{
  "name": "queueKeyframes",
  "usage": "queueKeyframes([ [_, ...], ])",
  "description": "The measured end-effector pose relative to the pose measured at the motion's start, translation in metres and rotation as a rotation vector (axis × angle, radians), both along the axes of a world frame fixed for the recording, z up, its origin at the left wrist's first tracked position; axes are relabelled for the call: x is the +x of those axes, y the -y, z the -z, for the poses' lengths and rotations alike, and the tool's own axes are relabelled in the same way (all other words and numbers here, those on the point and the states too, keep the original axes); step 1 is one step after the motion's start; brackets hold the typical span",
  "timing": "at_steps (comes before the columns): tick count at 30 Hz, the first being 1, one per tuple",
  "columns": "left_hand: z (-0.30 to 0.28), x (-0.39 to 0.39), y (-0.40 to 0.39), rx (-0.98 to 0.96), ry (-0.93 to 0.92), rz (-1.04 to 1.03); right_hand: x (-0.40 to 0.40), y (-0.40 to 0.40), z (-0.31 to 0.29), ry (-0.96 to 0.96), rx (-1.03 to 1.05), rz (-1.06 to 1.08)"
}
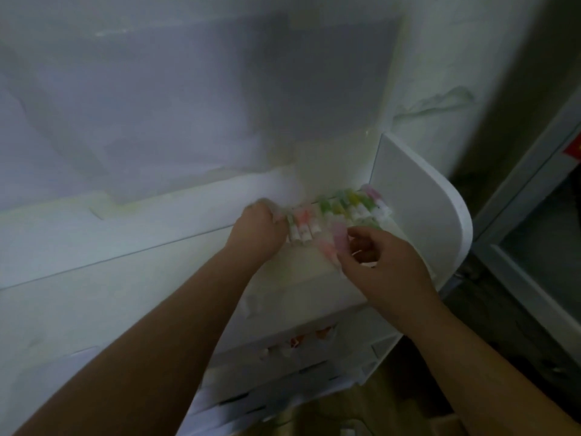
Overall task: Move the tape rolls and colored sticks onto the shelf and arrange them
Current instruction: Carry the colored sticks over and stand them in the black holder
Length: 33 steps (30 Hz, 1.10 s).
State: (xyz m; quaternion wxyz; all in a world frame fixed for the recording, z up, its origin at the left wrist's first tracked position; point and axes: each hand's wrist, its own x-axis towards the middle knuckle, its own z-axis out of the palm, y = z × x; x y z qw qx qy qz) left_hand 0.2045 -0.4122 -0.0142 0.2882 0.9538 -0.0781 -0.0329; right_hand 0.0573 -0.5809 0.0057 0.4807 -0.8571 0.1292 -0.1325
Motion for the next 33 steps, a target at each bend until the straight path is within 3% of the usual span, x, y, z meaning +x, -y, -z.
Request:
queueKeyframes([
  [15, 0.014, 0.007, -0.028, 0.032, 0.037, -0.003, -0.013, 0.0, 0.007, 0.001, 0.076, -0.054],
  [21, -0.011, -0.035, -0.044, -0.268, 0.07, -0.155, -0.002, -0.031, 0.009, 0.071, 0.074, -0.087],
  [24, -0.024, -0.06, -0.063, -0.396, 0.104, -0.156, 0.006, -0.053, 0.006, 0.016, 0.193, -0.196],
  [29, -0.047, -0.096, -0.106, -0.362, 0.094, -0.027, 0.005, -0.088, -0.01, 0.038, 0.285, -0.298],
  [33, -0.056, -0.117, -0.139, -0.399, 0.162, -0.05, 0.003, -0.118, -0.016, 0.054, 0.258, -0.369],
])
